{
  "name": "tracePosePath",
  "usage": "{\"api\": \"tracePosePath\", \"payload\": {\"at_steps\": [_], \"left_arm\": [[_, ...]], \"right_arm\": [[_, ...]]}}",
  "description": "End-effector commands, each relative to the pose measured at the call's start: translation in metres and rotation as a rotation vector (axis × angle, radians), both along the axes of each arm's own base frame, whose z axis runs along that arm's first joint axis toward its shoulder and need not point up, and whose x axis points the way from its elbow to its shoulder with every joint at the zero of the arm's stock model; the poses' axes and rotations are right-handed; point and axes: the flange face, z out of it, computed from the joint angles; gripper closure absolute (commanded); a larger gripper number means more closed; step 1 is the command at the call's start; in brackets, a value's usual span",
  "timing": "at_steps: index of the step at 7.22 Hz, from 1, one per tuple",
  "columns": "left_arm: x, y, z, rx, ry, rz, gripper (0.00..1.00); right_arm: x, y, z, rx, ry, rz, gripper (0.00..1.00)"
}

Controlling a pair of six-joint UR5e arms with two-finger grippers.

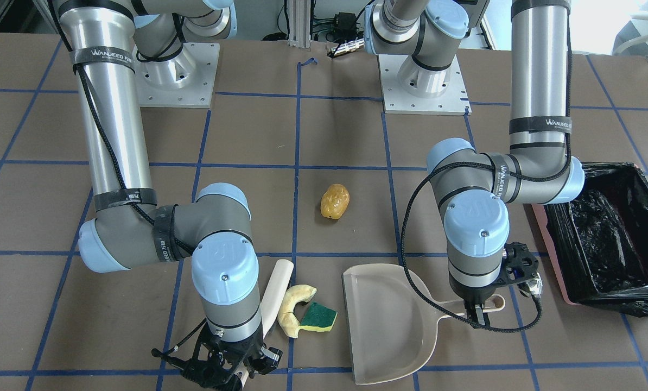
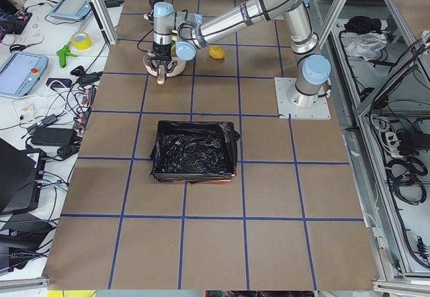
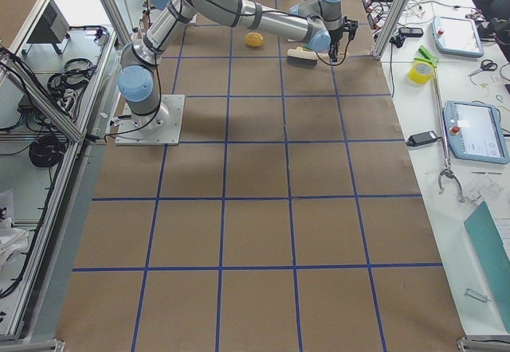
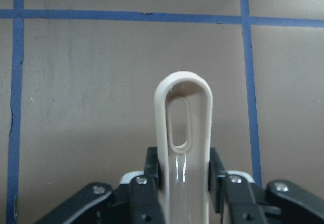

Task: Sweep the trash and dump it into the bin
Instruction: 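Sweep the sponge and ring into the dustpan with the right gripper's brush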

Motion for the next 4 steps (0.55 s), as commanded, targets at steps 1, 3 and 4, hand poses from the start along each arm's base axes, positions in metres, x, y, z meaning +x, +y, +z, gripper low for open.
{"api": "tracePosePath", "payload": {"at_steps": [1, 3, 4], "left_arm": [[0.001, 0.0, 0.0, 0.0, -0.003, 0.001, 1.0], [0.0, 0.0, 0.0, 0.0, -0.001, 0.001, 1.0], [-0.001, 0.0, 0.0, 0.0, -0.001, -0.001, 1.0]], "right_arm": [[0.018, -0.007, -0.002, -0.049, -0.027, -0.015, 0.92], [0.051, -0.013, 0.004, -0.084, -0.054, -0.004, 0.92], [0.064, -0.018, 0.011, -0.107, -0.063, 0.011, 0.92]]}}
